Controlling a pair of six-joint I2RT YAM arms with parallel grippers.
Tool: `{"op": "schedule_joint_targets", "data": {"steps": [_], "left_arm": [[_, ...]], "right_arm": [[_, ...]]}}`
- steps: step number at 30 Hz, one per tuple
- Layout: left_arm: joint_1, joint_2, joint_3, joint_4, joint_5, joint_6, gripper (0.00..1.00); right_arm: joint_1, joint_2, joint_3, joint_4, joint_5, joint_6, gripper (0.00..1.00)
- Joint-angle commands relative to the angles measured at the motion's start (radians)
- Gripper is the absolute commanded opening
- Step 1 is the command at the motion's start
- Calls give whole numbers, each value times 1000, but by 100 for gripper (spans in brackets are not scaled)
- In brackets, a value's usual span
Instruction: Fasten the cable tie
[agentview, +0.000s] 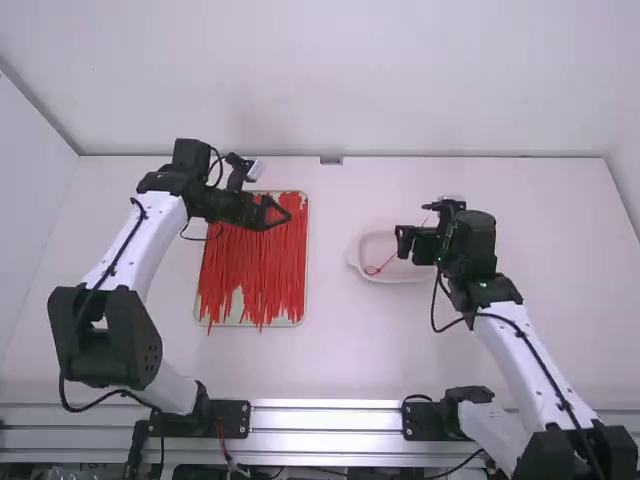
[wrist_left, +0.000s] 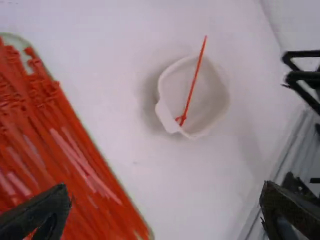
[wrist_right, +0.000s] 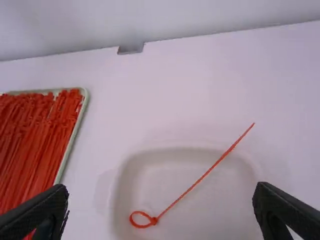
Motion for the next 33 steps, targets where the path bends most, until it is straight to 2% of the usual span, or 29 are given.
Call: {"op": "schedule_joint_targets", "data": {"steps": [1,6,12,19,25,33], "left_arm": [[4,-79,28,-6,-120,-26,99],[4,-168,27,-52,-285,-103,99],[4,-269,-24,-39,-298,-112,99],[3,-334,-63,-42,-299,-102,99],[-3,-373,-103,-10,-339,-143,95],[-3,-470,-200,87,-436,-206,86]], "right_arm": [[17,-51,26,-25,73,-12,98],[56,-111,26,-77,159,-13,98],[97,-138,25,-101,229,-12,98],[117,-136,25,-97,235,-13,98],[72,-178,-17,-55,190,-55,94],[-36,-286,-125,53,175,-162,83]]}}
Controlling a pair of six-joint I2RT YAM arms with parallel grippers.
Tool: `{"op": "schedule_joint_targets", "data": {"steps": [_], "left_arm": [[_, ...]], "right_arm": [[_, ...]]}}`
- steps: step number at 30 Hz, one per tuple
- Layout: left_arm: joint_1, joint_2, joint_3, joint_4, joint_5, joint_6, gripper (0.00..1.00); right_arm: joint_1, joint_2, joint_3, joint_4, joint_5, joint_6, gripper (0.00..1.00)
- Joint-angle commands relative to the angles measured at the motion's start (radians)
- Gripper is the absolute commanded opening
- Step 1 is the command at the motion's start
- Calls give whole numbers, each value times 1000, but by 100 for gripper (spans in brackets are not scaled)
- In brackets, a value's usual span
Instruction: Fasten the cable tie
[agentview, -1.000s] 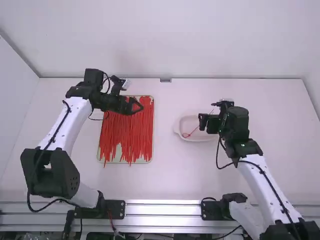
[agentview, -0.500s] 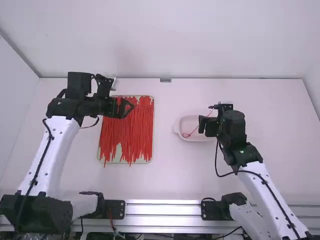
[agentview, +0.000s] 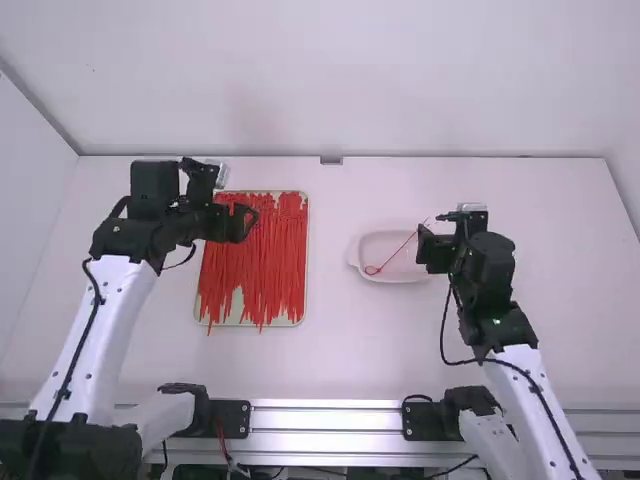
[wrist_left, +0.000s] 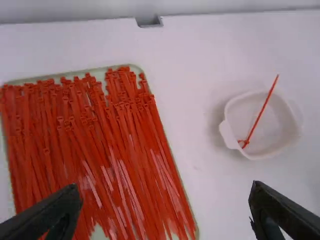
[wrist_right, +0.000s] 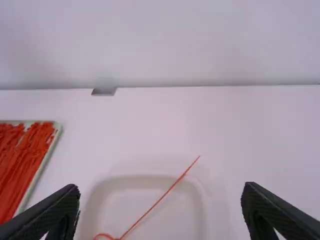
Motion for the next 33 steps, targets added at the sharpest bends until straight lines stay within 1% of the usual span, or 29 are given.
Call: {"op": "schedule_joint_targets", "data": {"steps": [1,5,11,14,16,18,19,25,31,33], "left_arm": [[-2,-60,-40,23,-57,-24,84],[-2,-128,-108,91,-125,-24,77],[-2,-239,-218,201,-235,-24,66],[-2,-315,-295,278,-312,-24,58],[-2,-352,-332,315,-349,-24,55],[-2,-415,-395,378,-407,-24,48],[-2,-428,-408,391,-407,-24,47],[-2,-581,-561,544,-407,-24,32],[-2,-715,-694,670,-407,-24,18],[-2,-760,-740,670,-407,-24,14]], "right_arm": [[-43,-49,-50,31,-3,-54,81],[-117,-126,-128,31,-3,-54,74],[-117,-252,-253,31,-3,-54,61],[-117,-335,-336,31,-3,-54,53],[-117,-373,-375,31,-3,-54,49],[-117,-436,-438,31,-3,-54,43],[-117,-449,-450,31,-3,-54,41],[-117,-586,-587,31,-3,-54,28],[-117,-691,-588,31,-3,-54,17],[-117,-724,-588,31,-3,-54,14]]}}
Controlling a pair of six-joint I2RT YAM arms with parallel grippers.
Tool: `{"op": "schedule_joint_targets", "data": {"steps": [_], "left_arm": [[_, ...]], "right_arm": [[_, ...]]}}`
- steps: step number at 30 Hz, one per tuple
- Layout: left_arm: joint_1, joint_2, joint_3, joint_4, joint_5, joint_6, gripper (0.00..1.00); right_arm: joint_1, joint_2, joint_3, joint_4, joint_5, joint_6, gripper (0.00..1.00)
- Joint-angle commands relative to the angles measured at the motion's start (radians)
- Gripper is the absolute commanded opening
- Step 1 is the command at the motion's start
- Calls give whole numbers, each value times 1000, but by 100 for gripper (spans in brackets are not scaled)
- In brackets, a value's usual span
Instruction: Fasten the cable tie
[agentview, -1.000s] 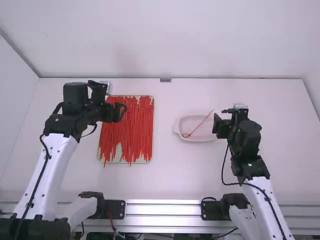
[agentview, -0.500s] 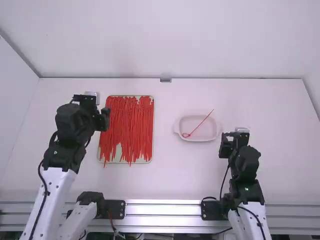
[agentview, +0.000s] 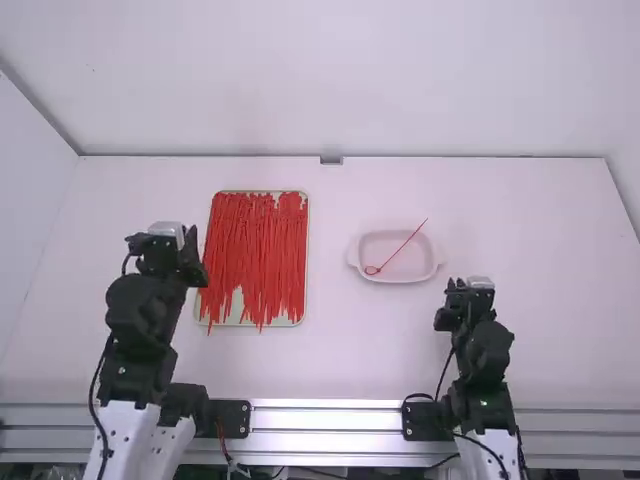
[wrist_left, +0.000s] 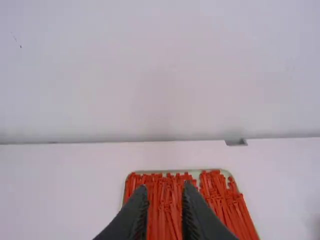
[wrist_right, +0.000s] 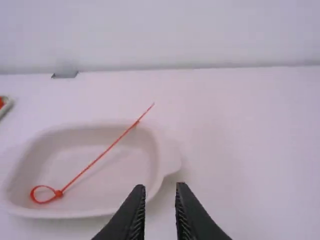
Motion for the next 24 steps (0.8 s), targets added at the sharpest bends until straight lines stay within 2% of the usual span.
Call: {"op": "schedule_joint_targets", "data": {"steps": [1,7,11,24], "left_arm": [[-3,-55,-53,5,-13,1,13],[-3,-183,-181,5,-13,1,0],[-3,-250,-248,5,-13,1,0],[-3,-418,-416,5,-13,1,0]], "right_arm": [[2,-40,-11,-6,2,4,13],[2,-126,-11,-6,2,4,5],[2,-165,-11,-6,2,4,0],[2,-165,-11,-6,2,4,0]]}}
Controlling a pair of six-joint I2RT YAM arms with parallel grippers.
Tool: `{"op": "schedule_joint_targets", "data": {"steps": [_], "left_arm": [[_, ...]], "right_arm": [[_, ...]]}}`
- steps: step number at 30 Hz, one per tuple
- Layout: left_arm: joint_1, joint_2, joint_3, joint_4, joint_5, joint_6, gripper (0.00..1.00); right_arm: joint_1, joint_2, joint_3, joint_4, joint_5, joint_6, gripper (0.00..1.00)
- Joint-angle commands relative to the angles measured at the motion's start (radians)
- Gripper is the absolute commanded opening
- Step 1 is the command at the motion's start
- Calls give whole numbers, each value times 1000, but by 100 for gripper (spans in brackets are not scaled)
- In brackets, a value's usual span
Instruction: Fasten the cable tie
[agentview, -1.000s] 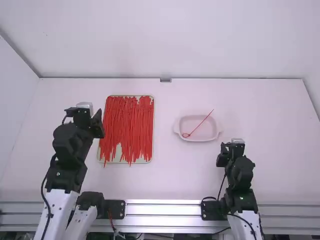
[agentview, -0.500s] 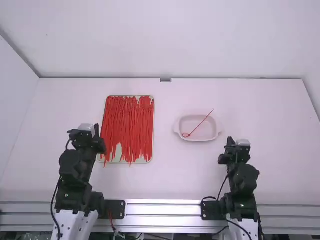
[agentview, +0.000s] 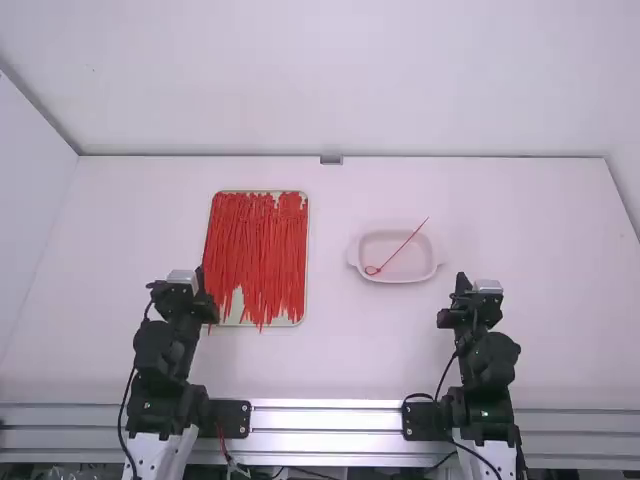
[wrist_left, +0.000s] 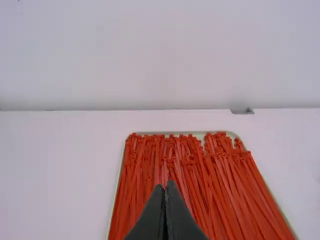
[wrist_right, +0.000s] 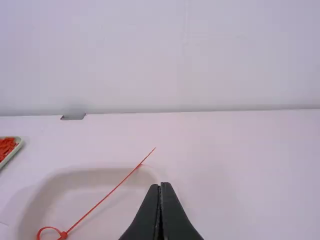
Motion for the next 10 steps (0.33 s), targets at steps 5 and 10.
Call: {"op": "schedule_joint_targets", "data": {"steps": [5,10], "left_arm": [[-3,-80,-76,6,-2,1,0],[-3,-94,-101,6,-2,1,0]], "right_arm": [[2,-9,-11,-6,2,2,0],[2,-9,-11,-6,2,2,0]]}}
